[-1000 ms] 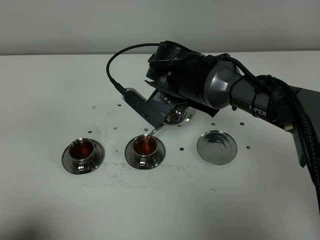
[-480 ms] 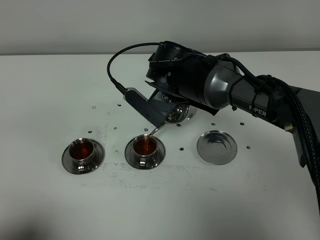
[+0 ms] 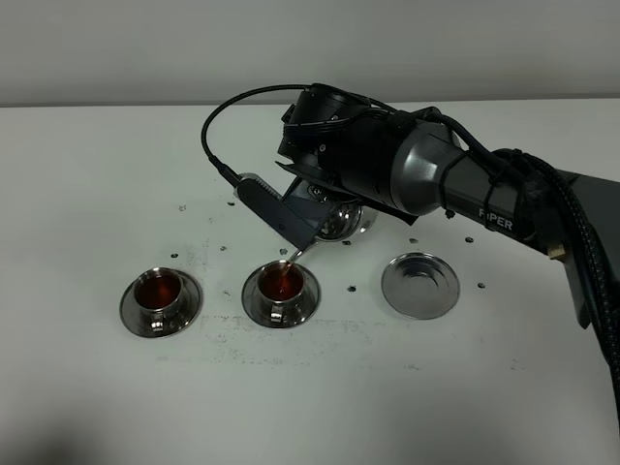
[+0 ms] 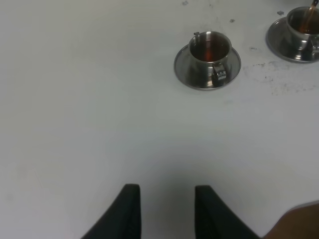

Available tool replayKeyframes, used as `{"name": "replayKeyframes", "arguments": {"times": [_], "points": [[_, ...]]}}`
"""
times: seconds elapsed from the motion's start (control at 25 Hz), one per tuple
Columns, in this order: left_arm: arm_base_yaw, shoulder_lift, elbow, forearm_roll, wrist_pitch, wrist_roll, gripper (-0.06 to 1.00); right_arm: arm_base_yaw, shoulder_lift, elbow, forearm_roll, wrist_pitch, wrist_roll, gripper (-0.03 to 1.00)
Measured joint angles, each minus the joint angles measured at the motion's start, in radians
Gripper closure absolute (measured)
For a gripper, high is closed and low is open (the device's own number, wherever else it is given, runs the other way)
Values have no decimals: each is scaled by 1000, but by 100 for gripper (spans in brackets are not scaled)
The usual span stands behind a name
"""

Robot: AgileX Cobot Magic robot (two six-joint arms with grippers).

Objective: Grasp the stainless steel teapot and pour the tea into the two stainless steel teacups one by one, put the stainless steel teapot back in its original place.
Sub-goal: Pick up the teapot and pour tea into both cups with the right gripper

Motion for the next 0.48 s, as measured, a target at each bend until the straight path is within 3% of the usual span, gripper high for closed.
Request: {"name": "replayKeyframes", "arguments": {"times": [0.48], "points": [[0,0,0,0,0,0,68,0,0,0,-1,0,3,78]]}}
